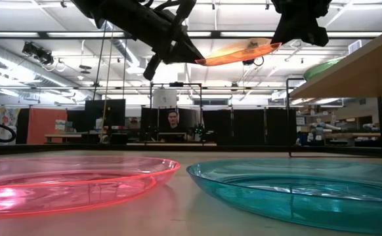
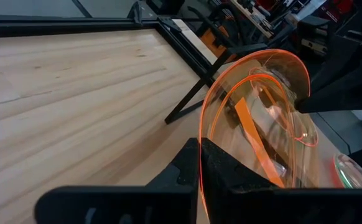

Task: Place and stack plates onto a shelf
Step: Stack the orange transparent plate on top of the green transparent plate on the shelf

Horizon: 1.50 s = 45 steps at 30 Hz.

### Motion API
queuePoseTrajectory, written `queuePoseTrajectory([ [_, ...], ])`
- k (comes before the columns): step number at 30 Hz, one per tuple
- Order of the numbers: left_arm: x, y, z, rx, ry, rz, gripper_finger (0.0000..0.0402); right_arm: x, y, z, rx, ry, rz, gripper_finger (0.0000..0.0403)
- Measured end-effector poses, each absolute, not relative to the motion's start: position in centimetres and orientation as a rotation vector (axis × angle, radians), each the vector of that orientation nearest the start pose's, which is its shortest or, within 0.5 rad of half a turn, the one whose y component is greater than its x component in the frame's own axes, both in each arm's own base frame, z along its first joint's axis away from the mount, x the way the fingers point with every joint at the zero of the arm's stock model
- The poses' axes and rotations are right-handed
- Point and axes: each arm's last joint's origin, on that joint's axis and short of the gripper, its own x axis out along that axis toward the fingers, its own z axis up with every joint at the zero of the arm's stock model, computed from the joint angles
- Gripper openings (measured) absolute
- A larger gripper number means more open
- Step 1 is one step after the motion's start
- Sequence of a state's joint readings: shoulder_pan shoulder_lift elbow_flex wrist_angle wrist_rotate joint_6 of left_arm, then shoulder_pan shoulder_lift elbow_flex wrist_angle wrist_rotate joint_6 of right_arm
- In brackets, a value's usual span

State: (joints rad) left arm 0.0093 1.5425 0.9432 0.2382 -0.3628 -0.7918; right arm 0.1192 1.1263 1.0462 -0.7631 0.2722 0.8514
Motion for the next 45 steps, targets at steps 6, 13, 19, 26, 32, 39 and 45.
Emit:
queuePoseTrajectory([
  [6, 33.8, 1.3, 24.5, -0.71, 0.194, 0.478, 0.006, 21.9, 1.8, 31.1, 0.632, 0.702, -0.48, 0.0007],
  [13, 33.8, 1.2, 24.5, -0.708, 0.195, 0.48, 0.0108, 21.9, 1.6, 31.1, 0.624, 0.708, -0.482, 0.0007],
  [19, 33.8, 1.3, 24.5, -0.707, 0.193, 0.485, 0.0123, 21.9, 0.7, 31.1, 0.624, 0.703, -0.51, 0.0007],
  [26, 33.8, 1.3, 24.5, -0.707, 0.193, 0.485, 0.0126, 21.9, -0.9, 31.1, 0.619, 0.693, -0.563, 0.0007],
  [32, 33.8, 1.3, 24.5, -0.707, 0.195, 0.486, 0.0126, 21.7, -2.0, 31.0, 0.612, 0.693, -0.603, 0.0007],
  [39, 33.7, 1.3, 24.5, -0.706, 0.197, 0.487, 0.0126, 20.7, -2.5, 31.8, 0.61, 0.66, -0.607, 0.0007],
  [45, 33.7, 1.3, 24.5, -0.707, 0.197, 0.486, 0.0126, 18.8, -2.5, 33.2, 0.634, 0.59, -0.574, 0.0007],
])
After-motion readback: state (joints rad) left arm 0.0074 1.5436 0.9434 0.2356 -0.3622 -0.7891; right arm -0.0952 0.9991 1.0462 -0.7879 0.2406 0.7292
